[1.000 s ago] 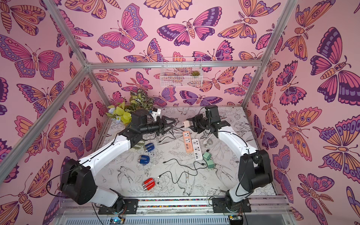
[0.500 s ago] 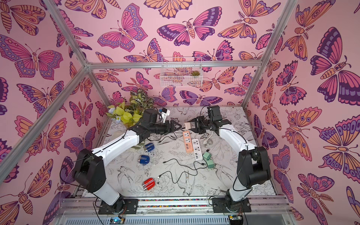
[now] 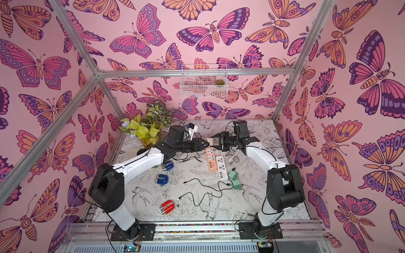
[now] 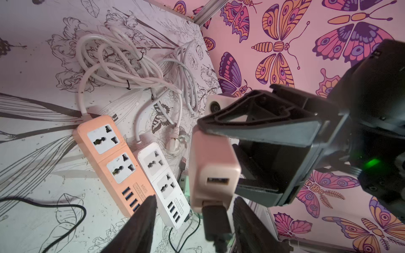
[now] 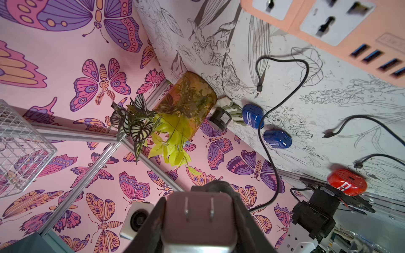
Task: Charge the electric shaver
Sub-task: Insert the plug into the socket.
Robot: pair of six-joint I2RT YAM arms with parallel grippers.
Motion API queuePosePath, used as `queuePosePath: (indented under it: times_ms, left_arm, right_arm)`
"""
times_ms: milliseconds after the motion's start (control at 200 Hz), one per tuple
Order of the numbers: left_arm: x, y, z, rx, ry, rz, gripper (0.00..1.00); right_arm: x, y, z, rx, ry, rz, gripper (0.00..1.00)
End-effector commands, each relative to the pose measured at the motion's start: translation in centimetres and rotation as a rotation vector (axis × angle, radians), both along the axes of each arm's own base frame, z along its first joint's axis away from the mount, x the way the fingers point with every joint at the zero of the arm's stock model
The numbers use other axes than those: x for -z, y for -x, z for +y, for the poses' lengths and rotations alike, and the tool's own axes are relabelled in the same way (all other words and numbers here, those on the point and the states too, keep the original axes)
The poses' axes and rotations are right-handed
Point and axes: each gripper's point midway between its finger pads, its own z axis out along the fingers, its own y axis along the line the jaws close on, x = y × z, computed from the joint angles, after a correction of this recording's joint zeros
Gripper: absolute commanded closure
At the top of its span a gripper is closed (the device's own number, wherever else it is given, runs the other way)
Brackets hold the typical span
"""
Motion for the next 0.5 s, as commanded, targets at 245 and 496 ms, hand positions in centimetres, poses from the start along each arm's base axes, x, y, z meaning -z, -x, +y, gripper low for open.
queuePosePath:
  times_ms: [245,496]
  left_arm:
    - [-1.1,-1.2,-1.3,0.002,0.052,-0.036,0.63]
    - [-0.3,-0.9,-1.7,0.014,0.045,-0.020,0.61]
  right_arm:
    - [-1.4,0.1,0.6,0.022,-0.074,-0.006,1.00]
    - [-1.8,-0.4,1.2,0.032,-0.102,-0.007,1.00]
